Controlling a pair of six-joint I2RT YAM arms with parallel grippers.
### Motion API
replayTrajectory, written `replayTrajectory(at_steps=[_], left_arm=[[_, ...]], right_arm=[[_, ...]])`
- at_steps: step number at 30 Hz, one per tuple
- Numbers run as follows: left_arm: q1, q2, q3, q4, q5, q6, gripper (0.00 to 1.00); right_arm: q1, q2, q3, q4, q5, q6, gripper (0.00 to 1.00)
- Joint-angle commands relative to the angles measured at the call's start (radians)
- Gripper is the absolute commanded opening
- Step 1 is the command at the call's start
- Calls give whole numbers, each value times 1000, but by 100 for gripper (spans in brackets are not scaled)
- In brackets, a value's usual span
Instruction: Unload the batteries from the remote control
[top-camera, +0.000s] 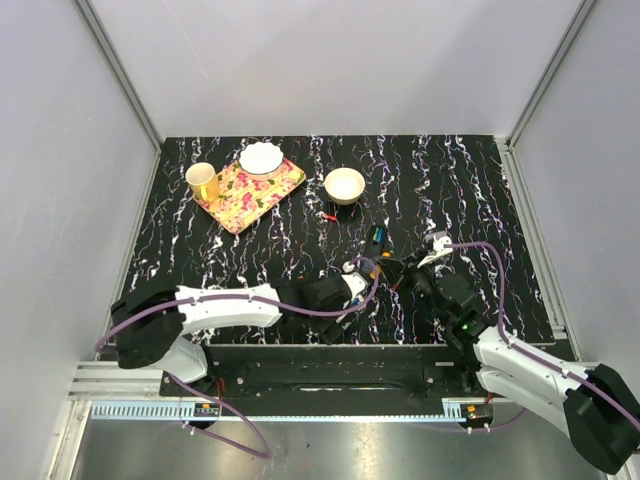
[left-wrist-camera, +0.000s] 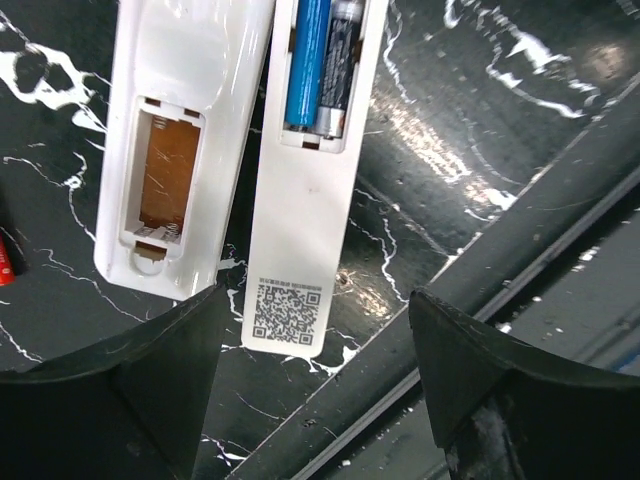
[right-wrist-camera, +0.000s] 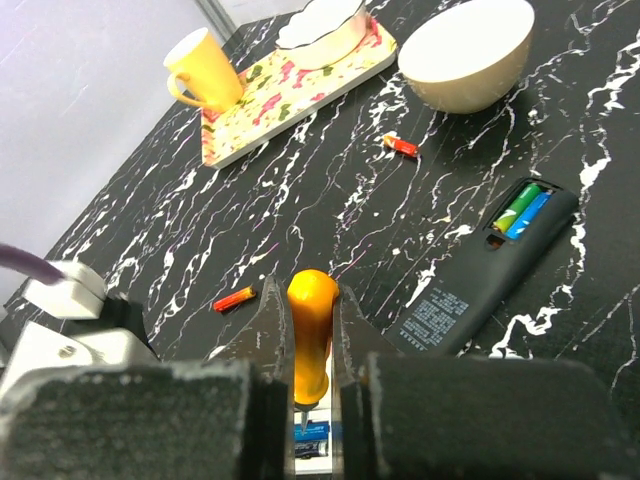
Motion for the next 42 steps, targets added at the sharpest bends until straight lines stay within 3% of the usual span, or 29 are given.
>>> replayTrajectory(at_steps=[1,17,22,32,42], left_arm=[[12,-108,-35,71,34,-12,78],[79,-125,-135,168,96,-55,73],[93,-105,-143,198,113,-57,70],[95,-58,-152,244,111,-83,58],[95,-1,-135,257,131,-95,44]], right_arm=[[5,17,42,68,-48,-19,0],[13,-49,167,-214,-42,-122,0],[13,-28,103,-109,-54,-159,0],[13,217,81,126,-111,-179,0],[14,224,43,223,-112,-202,0]])
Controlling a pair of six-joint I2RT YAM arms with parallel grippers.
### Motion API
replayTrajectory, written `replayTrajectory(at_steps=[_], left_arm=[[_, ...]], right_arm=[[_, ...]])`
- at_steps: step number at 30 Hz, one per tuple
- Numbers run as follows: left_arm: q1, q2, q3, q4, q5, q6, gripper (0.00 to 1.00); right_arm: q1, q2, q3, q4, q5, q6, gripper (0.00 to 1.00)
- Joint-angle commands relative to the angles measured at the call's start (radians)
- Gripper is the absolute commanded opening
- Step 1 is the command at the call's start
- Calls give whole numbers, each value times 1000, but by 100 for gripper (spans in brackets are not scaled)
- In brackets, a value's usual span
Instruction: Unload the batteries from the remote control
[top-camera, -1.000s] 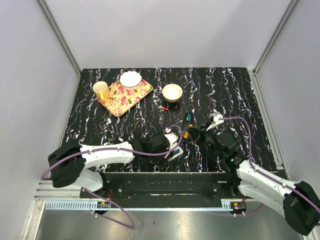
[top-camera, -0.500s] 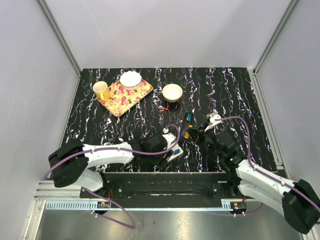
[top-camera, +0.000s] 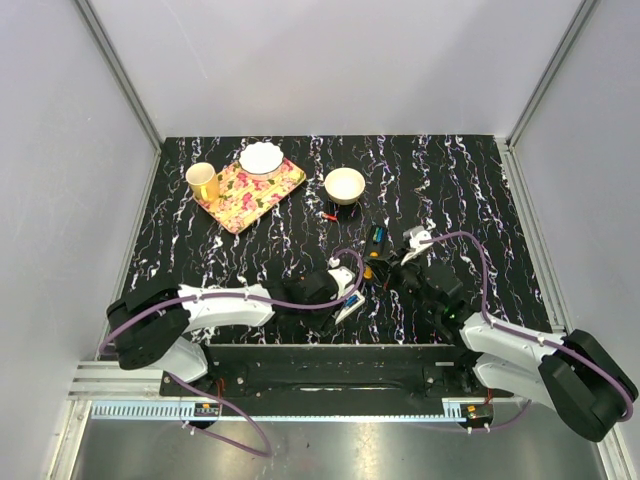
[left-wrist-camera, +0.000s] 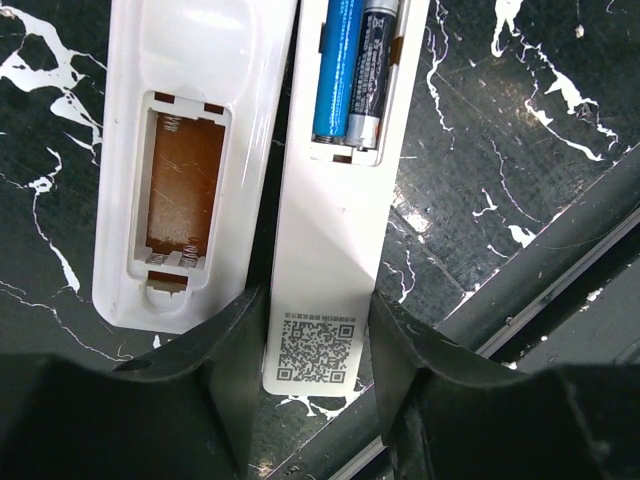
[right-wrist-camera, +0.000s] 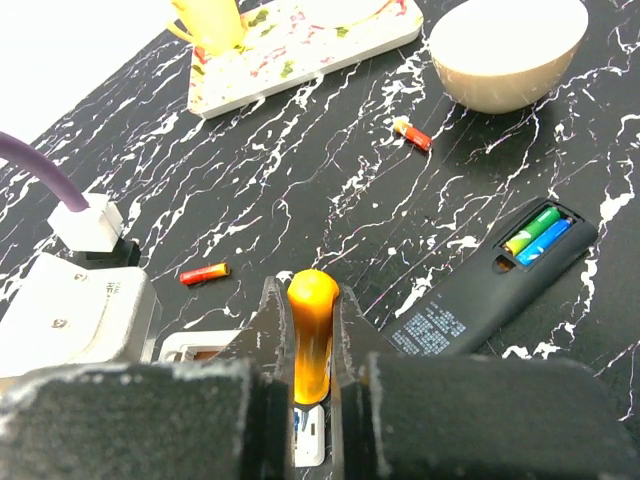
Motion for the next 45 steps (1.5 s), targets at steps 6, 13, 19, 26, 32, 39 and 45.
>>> replayTrajectory(at_steps=[6,13,19,26,32,39,45], left_arm=[[4,52,32,42,22,-52,37],[4,72,46,44,30,-82,33],[4,75,35,49,30,-90,32],[4,86,38,49,30,-87,26],[6,94,35,45,26,-88,21],[6,91,18,52,23,-90,18],[6,101,14,61,28,-85,18]], right_arm=[[10,3,-37,150,-7,-36,0],[13,124,-67,340,-90,-37,0],[22,138,-64,339,-41,-49,0],[24,102,-69,265,-47,-50,0],[24,107,-81,205,-76,-30,0],[24,33,-60,135,40,-114,0],[22,72,-27,116,25,-151,0]])
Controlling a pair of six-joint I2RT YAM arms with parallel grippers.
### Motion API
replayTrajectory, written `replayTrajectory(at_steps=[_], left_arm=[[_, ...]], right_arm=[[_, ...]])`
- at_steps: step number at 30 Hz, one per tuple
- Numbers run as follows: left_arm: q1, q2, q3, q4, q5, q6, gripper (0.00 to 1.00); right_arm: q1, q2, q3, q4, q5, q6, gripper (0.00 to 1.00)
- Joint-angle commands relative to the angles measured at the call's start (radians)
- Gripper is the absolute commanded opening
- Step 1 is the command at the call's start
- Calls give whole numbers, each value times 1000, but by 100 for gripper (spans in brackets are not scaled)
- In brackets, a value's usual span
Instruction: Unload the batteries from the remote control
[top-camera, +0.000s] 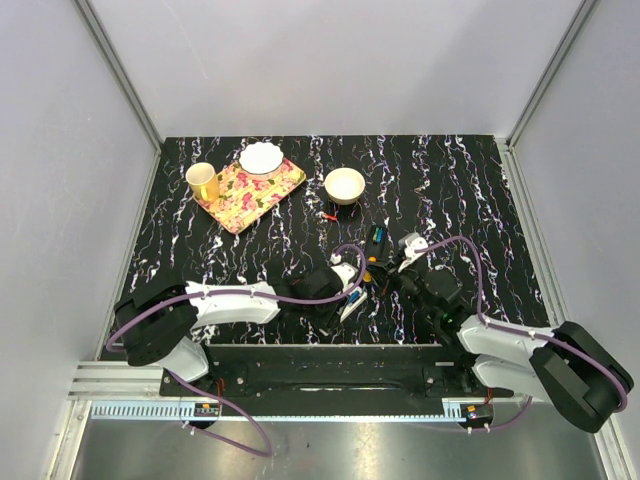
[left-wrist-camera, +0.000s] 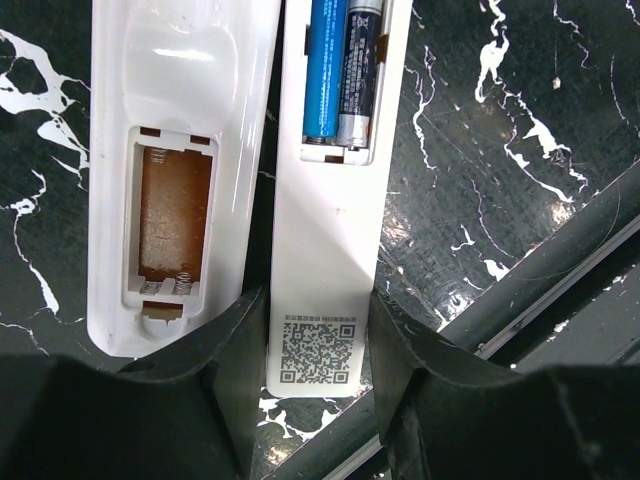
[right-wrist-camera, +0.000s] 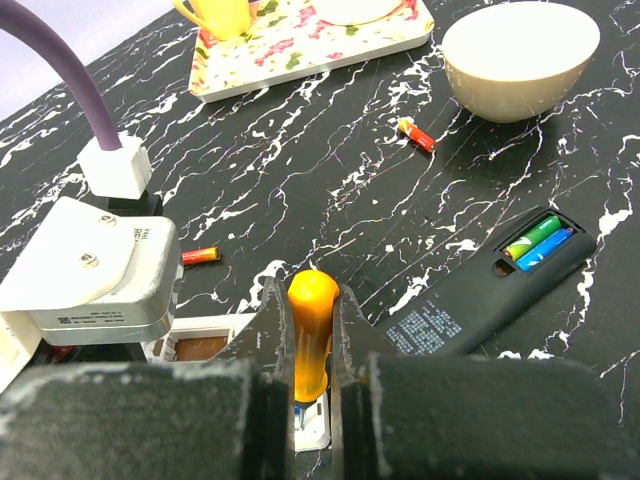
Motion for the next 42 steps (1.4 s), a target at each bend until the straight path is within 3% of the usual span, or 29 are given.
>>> replayTrajectory(at_steps=[1,8,19,24,31,34,42], left_arm=[[4,56,-25,50,20,-18,18],[14,54,-37,58,23,-21,16],[38,73,-63,102,49,-32,2],[43,91,-54,101,57,-32,0],[43,136,-27,69,37,-44,0],[44,159,-5,43,31,-60,0],[43,165,-5,35,-8,-72,0]], right_arm=[[6,38,35,-13,30,-62,0],[5,138,14,88,-28,-11,0],[3,131,34,-31,-56,79,0],[-2,172,-18,107,-21,151,0],[-31,210,-25,142,-30,197,0],[-66,195,-3,87,-79,211,0],[-248,273,75,44,-448,314,0]])
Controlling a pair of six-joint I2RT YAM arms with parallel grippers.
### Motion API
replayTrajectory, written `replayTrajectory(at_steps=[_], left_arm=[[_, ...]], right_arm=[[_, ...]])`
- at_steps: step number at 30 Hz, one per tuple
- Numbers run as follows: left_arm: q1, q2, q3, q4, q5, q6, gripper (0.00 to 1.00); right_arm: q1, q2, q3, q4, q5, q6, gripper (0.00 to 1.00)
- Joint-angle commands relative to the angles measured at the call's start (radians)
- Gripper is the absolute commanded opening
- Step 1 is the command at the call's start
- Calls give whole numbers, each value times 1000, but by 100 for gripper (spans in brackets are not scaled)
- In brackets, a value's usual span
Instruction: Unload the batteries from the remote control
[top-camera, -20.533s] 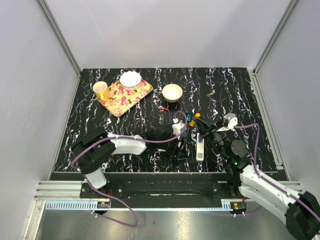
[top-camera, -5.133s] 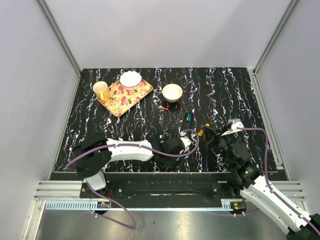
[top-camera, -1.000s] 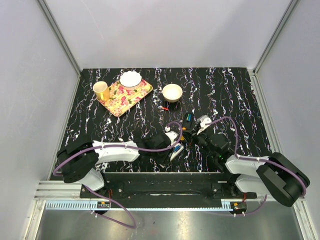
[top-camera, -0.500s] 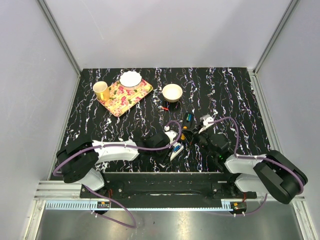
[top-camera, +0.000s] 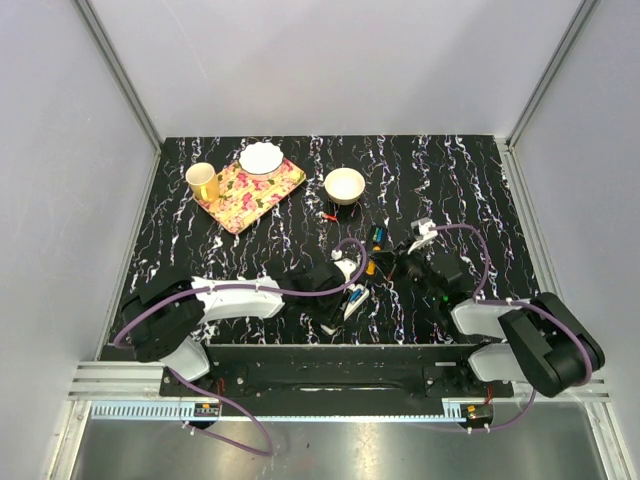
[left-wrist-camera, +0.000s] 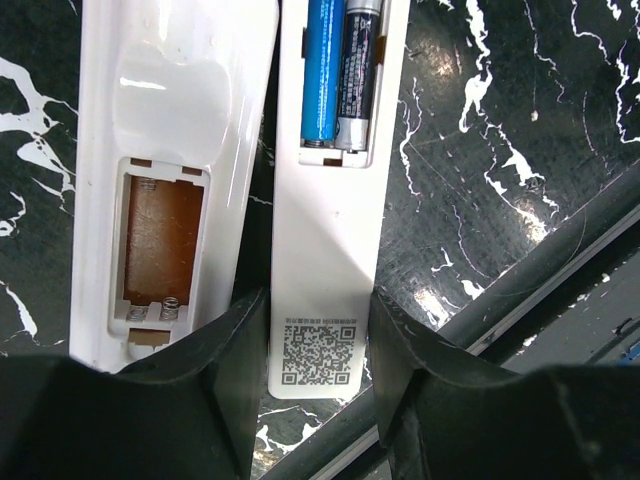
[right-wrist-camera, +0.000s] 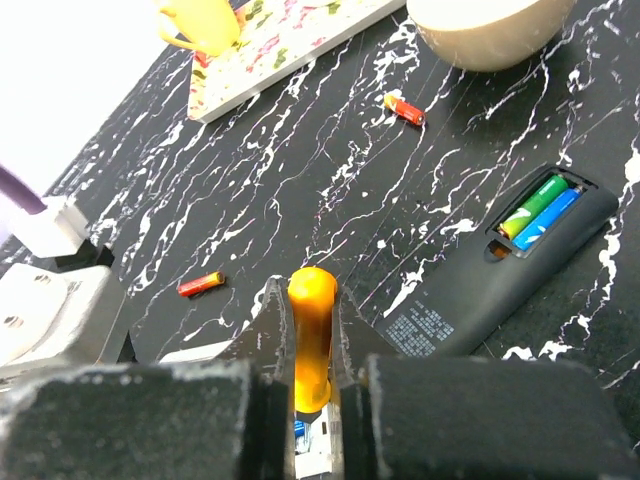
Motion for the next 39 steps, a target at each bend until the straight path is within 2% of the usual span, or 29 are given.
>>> replayTrajectory(at_steps=[1,8,12,28,39], left_arm=[[7,109,-47,44,-60,-31,0],[7,123,-38,42,-52,-26,0],[7,135,-30,33,-60,-26,0],[7,161,-6,13,-77,-34,0],[7,172,-1,7,-80,-34,0]], right_arm=[[-83,87,31,-65,-298,120,0],[-175,252,72,105,-540,213,0],[-193,333,104,184,-622,275,0],[-227,430,152,294,-711,415,0],[-229,439,160,363,-715,483,0]])
